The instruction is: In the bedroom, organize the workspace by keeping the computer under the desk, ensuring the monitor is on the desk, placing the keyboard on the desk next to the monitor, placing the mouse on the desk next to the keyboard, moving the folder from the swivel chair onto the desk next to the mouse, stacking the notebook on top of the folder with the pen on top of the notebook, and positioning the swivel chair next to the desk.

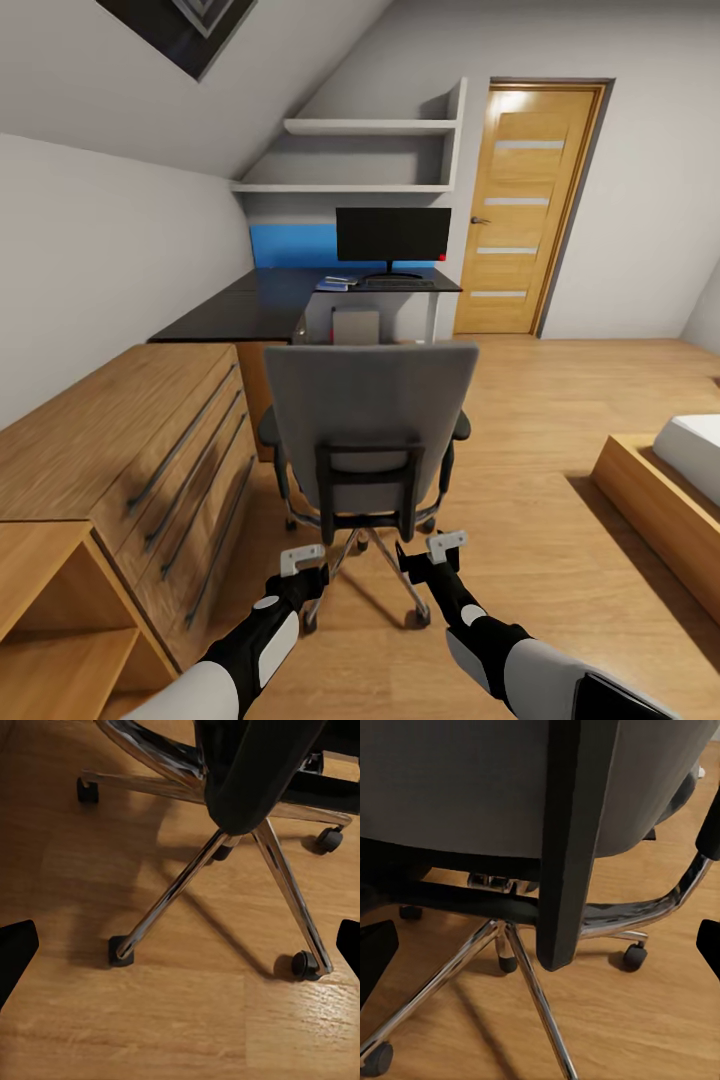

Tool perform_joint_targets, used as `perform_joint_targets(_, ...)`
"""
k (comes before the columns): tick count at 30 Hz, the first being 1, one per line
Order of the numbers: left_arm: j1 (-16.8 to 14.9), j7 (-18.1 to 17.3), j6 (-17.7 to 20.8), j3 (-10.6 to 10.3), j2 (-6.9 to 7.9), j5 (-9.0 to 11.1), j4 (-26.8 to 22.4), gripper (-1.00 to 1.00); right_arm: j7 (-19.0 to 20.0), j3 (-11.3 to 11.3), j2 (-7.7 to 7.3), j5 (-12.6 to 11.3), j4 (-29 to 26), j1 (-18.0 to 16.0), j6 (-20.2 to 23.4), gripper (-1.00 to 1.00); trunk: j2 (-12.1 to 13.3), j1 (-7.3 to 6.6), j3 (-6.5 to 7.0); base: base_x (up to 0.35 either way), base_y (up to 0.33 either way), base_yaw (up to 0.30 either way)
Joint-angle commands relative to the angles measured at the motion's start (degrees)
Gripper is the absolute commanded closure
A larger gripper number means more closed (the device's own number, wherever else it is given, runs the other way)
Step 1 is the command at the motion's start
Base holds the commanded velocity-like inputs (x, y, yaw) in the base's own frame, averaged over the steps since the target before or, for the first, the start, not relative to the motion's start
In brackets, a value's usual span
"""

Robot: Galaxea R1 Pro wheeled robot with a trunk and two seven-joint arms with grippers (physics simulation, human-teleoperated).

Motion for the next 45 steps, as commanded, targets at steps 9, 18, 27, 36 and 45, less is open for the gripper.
perform_joint_targets(9,-0.04,0.4,-0.19,-0.37,0.0,0.47,0.03,-1.0,-0.33,0.49,-0.01,-0.15,0.01,-0.03,-0.13,-1.0,-0.02,0.0,-0.05,0.126,0.0,0.0)
perform_joint_targets(18,-0.04,0.4,-0.19,-0.37,0.0,0.47,0.03,-1.0,-0.33,0.49,0.0,-0.15,0.0,-0.03,-0.15,-1.0,-0.02,0.0,-0.05,0.204,-0.013,0.0)
perform_joint_targets(27,-0.04,0.4,-0.28,-0.37,0.0,0.47,0.03,-1.0,-0.33,0.49,-0.01,-0.15,-0.02,-0.03,-0.18,-1.0,-0.02,0.0,-0.05,0.297,-0.067,0.0)
perform_joint_targets(36,-0.04,0.4,-0.28,-0.37,0.0,0.47,0.03,-1.0,-0.33,0.49,0.0,-0.15,0.0,-0.03,-0.19,-1.0,-0.02,0.0,-0.05,0.31,-0.166,0.0)
perform_joint_targets(45,-0.04,0.4,-0.28,-0.76,0.0,0.47,0.03,-1.0,-0.33,0.49,0.03,-0.13,0.01,-0.03,-0.16,-1.0,-0.02,0.0,-0.05,0.294,-0.204,0.0)
